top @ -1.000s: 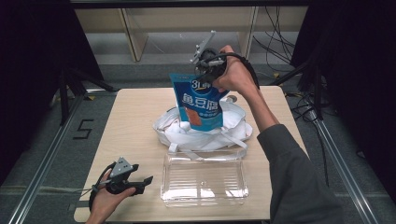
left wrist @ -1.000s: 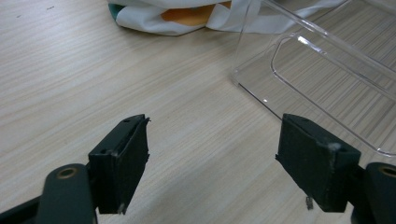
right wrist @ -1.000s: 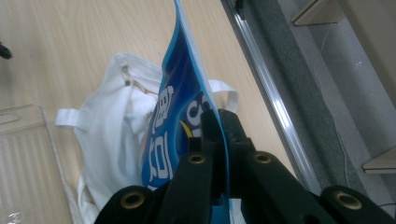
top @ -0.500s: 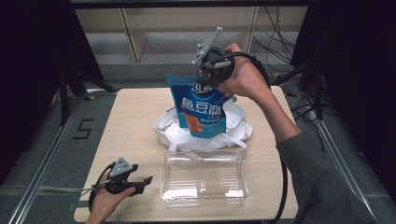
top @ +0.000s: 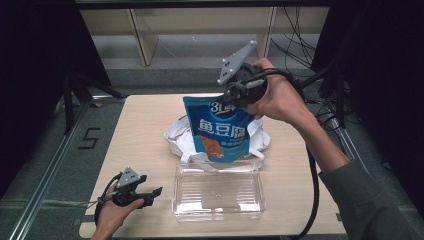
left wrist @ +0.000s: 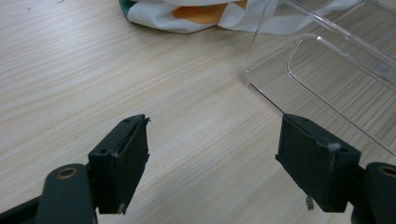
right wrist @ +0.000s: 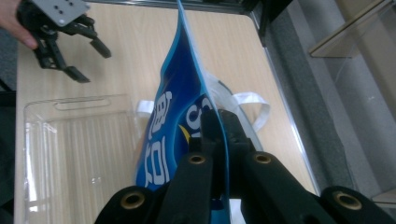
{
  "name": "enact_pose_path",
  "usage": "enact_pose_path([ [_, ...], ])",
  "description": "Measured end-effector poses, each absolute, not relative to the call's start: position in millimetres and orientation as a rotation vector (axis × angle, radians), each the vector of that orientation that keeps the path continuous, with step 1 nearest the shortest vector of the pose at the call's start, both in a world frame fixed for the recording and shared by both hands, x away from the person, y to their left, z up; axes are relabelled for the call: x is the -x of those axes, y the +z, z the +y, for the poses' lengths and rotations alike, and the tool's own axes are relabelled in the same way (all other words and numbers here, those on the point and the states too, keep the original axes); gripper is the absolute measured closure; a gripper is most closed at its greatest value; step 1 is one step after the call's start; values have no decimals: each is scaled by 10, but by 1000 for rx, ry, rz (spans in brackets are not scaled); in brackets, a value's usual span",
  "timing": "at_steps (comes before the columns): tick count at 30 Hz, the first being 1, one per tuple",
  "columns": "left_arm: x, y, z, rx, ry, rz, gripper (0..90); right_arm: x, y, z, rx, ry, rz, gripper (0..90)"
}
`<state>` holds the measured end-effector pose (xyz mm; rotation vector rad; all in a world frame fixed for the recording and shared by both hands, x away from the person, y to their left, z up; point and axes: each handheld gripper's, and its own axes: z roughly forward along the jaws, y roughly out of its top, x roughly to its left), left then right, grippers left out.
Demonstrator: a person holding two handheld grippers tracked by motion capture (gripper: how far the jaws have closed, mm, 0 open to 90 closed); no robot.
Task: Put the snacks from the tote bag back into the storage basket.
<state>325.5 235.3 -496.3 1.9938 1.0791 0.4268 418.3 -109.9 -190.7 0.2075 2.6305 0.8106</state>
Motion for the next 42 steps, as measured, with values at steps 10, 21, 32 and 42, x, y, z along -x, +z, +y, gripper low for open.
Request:
enact_pose_path([
  [10, -3274, -4962, 2379, -2013, 421, 1058, 239, -4009, -2023, -1102, -196, 825, 2651, 900],
  [21, -3262, -4967, 2360, -1978, 422, 1080, 241, -3884, -2150, -973, -131, 884, 2717, 900],
  [32, -3272, -4976, 2368, -1997, 419, 1074, 241, -3882, -2384, -907, -81, 903, 2762, 900],
  [42, -3264, -4957, 2370, -2028, 407, 1045, 241, -3950, -2609, -920, -104, 906, 2794, 900],
])
